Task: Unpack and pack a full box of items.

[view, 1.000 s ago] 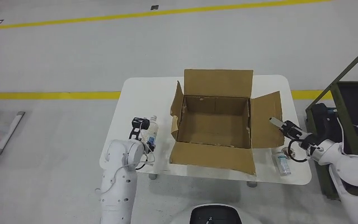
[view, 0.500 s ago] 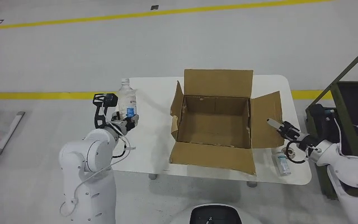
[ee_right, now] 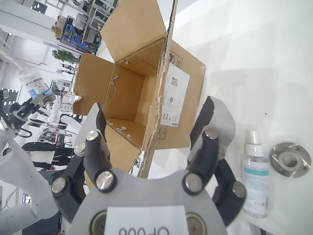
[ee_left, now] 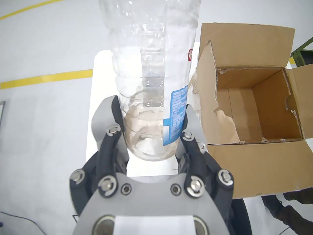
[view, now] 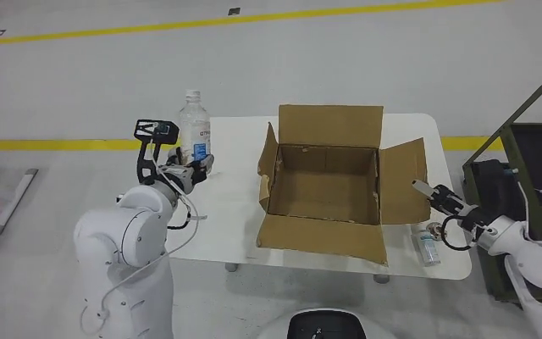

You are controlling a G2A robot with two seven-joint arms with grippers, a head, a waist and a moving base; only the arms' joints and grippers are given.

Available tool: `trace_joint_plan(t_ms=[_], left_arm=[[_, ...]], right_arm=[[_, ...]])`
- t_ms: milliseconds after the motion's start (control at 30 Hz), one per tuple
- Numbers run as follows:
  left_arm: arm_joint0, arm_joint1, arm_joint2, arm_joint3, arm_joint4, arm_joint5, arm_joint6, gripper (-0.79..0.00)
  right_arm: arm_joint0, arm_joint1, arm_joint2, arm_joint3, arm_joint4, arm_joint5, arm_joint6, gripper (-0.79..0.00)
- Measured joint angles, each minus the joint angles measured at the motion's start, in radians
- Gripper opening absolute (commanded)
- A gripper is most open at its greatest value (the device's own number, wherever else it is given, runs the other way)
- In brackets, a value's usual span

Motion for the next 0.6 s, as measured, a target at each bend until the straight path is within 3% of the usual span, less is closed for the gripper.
trace_joint_plan(t_ms=[233, 367, 600], left_arm=[[-0.059, 0.002, 0.051, 0.010, -0.180, -0.011, -0.049, -0.785], [-0.100, -0.001, 0.110, 0.030, -0.322, -0.001, -0.077, -0.785], [-0.163, -0.007, 0.217, 0.138, -0.475, 0.050, -0.084, -0.785]], right_arm=[[-0.009, 0.003, 0.010, -0.008, 0.016, -0.004, -0.021, -0.065], [-0.020, 0.003, 0.020, -0.021, 0.018, -0.019, -0.049, -0.009], [-0.062, 0.004, 0.052, -0.070, -0.045, -0.049, -0.149, 0.000]])
